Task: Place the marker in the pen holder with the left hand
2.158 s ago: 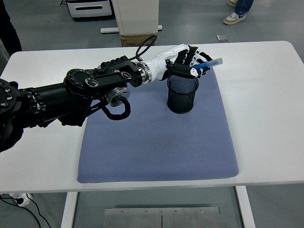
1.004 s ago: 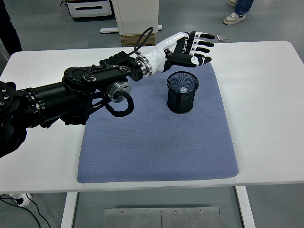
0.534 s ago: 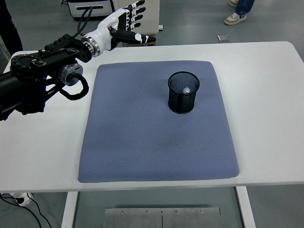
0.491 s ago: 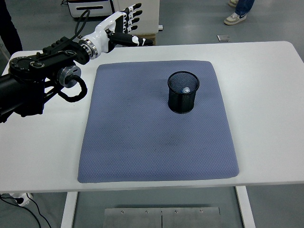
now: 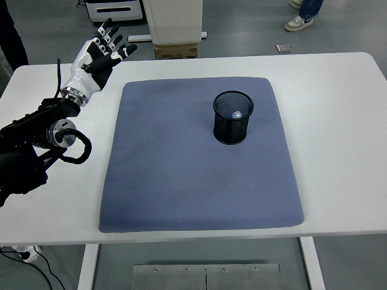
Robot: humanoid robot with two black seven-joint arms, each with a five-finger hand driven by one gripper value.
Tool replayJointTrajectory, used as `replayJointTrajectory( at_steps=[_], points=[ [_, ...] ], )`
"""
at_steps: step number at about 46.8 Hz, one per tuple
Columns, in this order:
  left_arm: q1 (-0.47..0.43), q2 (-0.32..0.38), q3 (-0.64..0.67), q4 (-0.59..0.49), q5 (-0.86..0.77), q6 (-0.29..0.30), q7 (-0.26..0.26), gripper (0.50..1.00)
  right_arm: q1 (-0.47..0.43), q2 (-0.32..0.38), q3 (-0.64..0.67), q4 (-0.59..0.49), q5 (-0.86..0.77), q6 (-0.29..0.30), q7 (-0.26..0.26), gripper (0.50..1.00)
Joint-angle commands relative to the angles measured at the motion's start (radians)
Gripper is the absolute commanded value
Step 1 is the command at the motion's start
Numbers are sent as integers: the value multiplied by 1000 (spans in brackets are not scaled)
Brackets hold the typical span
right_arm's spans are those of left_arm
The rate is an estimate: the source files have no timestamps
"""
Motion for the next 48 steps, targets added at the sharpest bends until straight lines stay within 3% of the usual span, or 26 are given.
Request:
replayJointTrajectory(
  at_steps=[1, 23, 48],
  points=[
    [29, 2, -26, 0, -1, -1, 5, 1000, 0, 0, 0, 1, 0, 0, 0, 1000],
    [193, 101, -150, 0, -56, -78, 5, 1000, 0, 0, 0, -1, 0, 0, 0, 1000],
    [200, 100, -153, 0, -56, -76, 4, 1000, 9, 0, -1, 5, -9, 5, -6, 1000]
  ],
)
